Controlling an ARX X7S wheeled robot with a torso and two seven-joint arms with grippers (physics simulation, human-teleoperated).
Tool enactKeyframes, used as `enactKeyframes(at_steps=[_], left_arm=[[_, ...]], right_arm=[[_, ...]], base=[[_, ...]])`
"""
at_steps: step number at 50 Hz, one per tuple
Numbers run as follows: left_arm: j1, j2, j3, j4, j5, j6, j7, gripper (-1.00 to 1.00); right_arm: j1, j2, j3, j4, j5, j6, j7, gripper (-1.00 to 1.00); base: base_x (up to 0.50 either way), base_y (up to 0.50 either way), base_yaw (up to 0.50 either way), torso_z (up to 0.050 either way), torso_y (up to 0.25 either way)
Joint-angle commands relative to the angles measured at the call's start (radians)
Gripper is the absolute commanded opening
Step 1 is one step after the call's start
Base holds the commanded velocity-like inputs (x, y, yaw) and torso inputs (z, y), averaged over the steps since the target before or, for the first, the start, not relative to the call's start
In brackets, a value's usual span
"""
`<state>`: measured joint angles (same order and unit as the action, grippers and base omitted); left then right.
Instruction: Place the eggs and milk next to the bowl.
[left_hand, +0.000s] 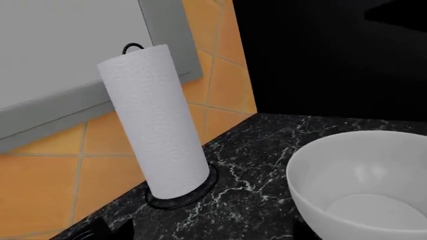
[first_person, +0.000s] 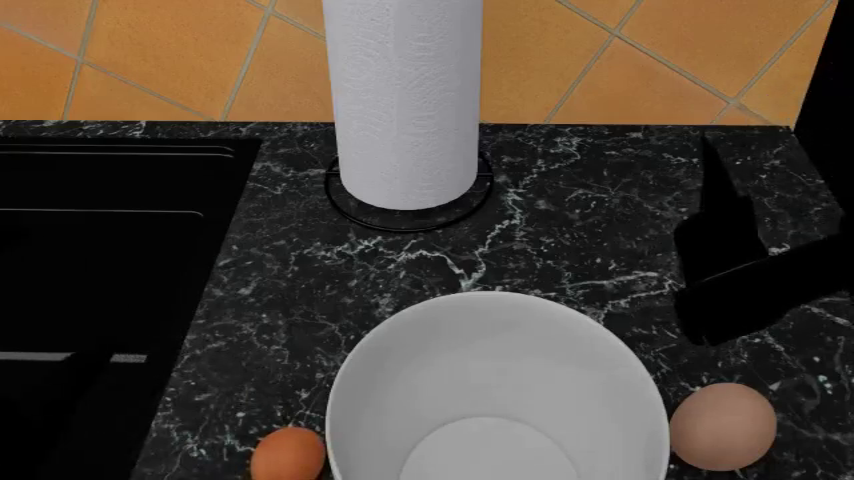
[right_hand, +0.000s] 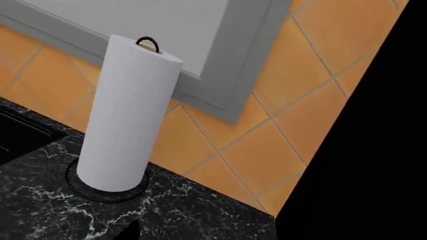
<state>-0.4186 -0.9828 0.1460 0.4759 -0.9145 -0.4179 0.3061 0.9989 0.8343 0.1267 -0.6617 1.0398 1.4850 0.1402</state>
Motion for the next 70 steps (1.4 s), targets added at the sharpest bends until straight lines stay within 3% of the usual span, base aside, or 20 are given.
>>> enactKeyframes(at_steps=[1,12,20,34,63,70], left_arm=[[0.028,0.014,-0.058,-0.032,0.021,0.042,0.039,1.00],[0.081,-0.003,-0.115,-0.023,0.001,0.064,0.011,1.00],[0.146,-0.017,-0.177,-0.009,-0.016,0.088,-0.013,1.00],[0.359,-0.040,-0.403,0.043,-0.081,0.144,-0.049,1.00],[0.631,0.073,-0.758,0.133,-0.122,0.197,-0.063,1.00],[0.714,0.127,-0.898,0.184,-0.169,0.203,-0.054,1.00]], right_arm=[[-0.037,-0.027,0.185,-0.078,0.167,0.068,0.085,1.00],[-0.147,-0.016,0.293,-0.120,0.251,0.024,0.137,1.00],[-0.172,0.016,0.413,-0.141,0.432,0.028,0.248,1.00],[-0.311,0.097,0.655,-0.168,0.665,-0.029,0.374,1.00],[-0.508,0.151,1.037,-0.257,1.025,-0.122,0.521,1.00],[-0.546,0.154,1.130,-0.259,1.088,-0.115,0.539,1.00]], base=[[0.00,0.00,0.00,0.000,0.000],[0.00,0.00,0.00,0.000,0.000],[0.00,0.00,0.00,0.000,0.000],[0.00,0.00,0.00,0.000,0.000],[0.00,0.00,0.00,0.000,0.000],[0.00,0.00,0.00,0.000,0.000]])
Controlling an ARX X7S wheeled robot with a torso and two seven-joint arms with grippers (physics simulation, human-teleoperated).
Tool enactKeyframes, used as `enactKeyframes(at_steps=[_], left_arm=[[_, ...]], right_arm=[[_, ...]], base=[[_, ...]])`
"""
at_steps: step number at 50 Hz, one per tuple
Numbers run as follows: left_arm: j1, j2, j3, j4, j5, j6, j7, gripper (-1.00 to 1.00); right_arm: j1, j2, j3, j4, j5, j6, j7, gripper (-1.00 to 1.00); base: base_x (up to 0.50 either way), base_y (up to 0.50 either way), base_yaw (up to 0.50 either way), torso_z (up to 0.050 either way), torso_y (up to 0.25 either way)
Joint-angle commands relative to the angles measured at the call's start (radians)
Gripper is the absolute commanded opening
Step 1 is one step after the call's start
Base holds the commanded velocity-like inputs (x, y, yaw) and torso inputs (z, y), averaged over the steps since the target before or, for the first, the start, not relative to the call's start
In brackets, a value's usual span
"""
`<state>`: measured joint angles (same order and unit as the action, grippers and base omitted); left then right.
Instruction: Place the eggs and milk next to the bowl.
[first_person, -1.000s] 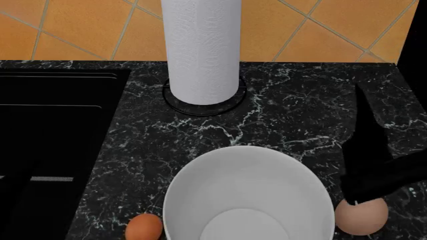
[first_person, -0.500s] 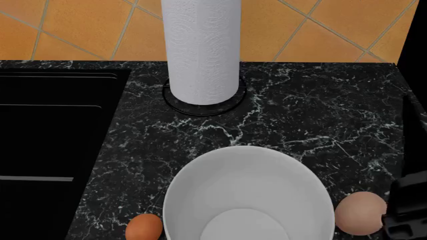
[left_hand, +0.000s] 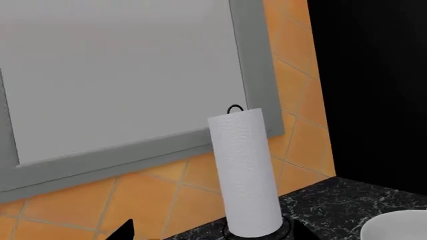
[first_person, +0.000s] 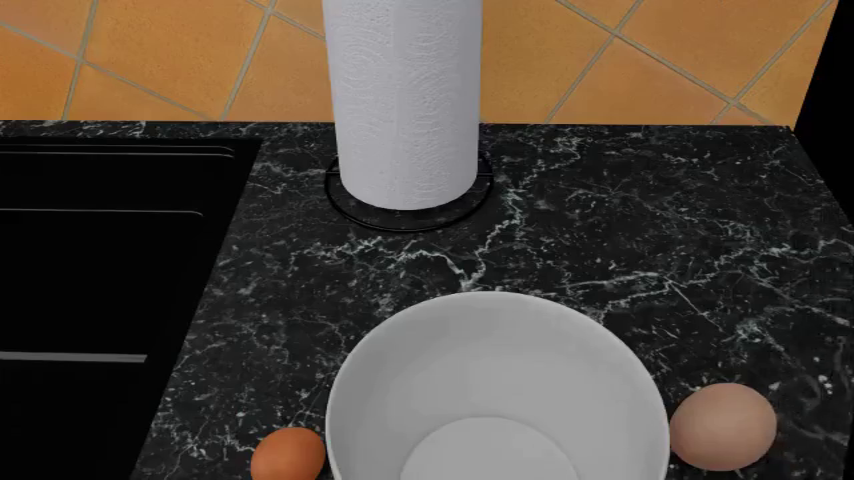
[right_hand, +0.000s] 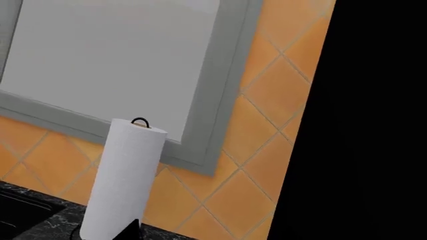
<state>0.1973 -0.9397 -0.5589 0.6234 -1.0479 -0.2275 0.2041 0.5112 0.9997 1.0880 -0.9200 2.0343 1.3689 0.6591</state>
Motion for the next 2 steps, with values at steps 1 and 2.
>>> enactKeyframes(at_steps=[1,2], left_arm=[[0.108,0.092,-0.210,0.042,-0.042,0.014,0.050,1.00],[0.116,0.101,-0.226,0.046,-0.049,0.016,0.053,1.00]], right_arm=[[-0.061,-0.012,0.175,0.000,0.096,0.005,0.020,1.00],[-0.063,-0.013,0.182,0.001,0.098,0.009,0.020,1.00]], base=[[0.00,0.00,0.00,0.000,0.000],[0.00,0.00,0.00,0.000,0.000]])
